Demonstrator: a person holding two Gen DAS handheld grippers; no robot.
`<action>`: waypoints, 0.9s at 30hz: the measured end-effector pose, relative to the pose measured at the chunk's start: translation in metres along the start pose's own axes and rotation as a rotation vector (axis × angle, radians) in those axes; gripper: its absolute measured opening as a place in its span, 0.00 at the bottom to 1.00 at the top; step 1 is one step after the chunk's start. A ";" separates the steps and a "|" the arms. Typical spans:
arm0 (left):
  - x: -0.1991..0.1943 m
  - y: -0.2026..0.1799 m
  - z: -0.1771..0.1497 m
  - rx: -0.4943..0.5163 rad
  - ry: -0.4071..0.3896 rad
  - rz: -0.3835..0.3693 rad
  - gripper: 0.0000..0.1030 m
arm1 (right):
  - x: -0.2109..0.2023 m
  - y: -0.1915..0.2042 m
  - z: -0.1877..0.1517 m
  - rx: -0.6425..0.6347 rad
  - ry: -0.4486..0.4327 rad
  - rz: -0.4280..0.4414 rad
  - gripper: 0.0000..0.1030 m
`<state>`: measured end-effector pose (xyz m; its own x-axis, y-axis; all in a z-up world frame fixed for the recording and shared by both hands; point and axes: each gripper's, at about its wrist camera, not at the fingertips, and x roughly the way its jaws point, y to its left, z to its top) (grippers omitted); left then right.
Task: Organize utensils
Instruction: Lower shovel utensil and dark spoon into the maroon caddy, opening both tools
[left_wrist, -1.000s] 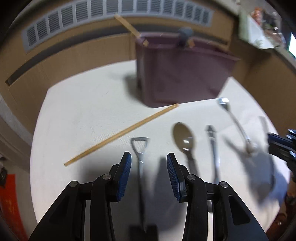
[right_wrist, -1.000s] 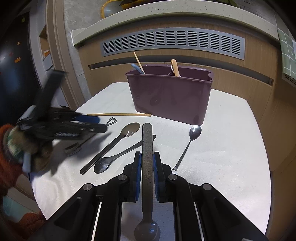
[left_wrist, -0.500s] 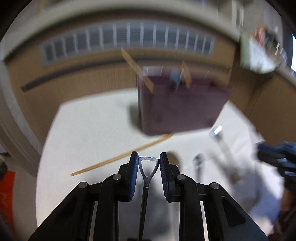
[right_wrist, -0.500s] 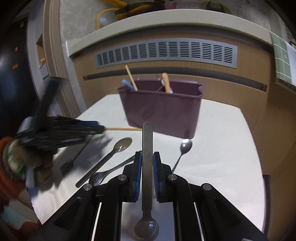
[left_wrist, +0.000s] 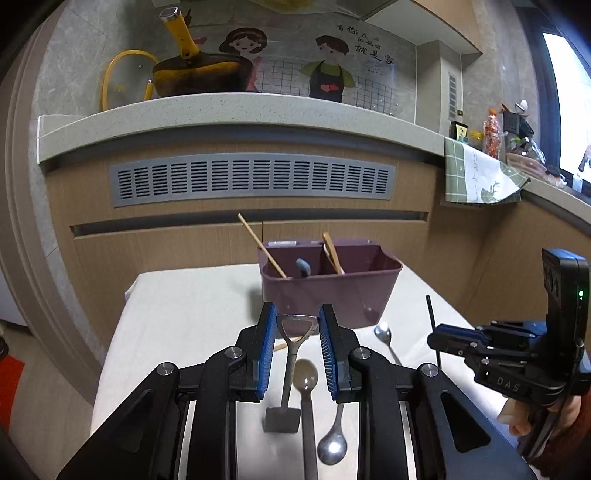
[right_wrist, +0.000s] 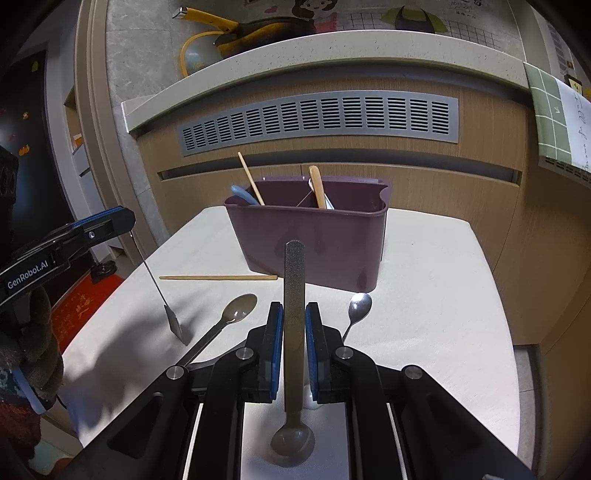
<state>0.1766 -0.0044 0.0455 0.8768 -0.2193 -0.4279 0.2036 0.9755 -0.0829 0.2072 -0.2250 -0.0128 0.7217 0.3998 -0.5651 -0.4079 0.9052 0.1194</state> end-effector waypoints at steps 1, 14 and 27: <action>-0.003 -0.002 0.002 0.001 -0.006 -0.001 0.23 | 0.000 -0.001 0.001 0.002 -0.002 -0.003 0.10; -0.030 0.010 0.162 -0.064 -0.313 -0.106 0.23 | -0.062 -0.003 0.159 -0.084 -0.331 -0.032 0.10; 0.084 0.031 0.162 -0.195 -0.246 -0.128 0.23 | 0.024 -0.028 0.174 -0.042 -0.253 -0.097 0.10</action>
<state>0.3268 0.0054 0.1526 0.9332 -0.3139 -0.1749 0.2525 0.9192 -0.3022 0.3330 -0.2159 0.1127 0.8733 0.3394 -0.3496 -0.3488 0.9364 0.0378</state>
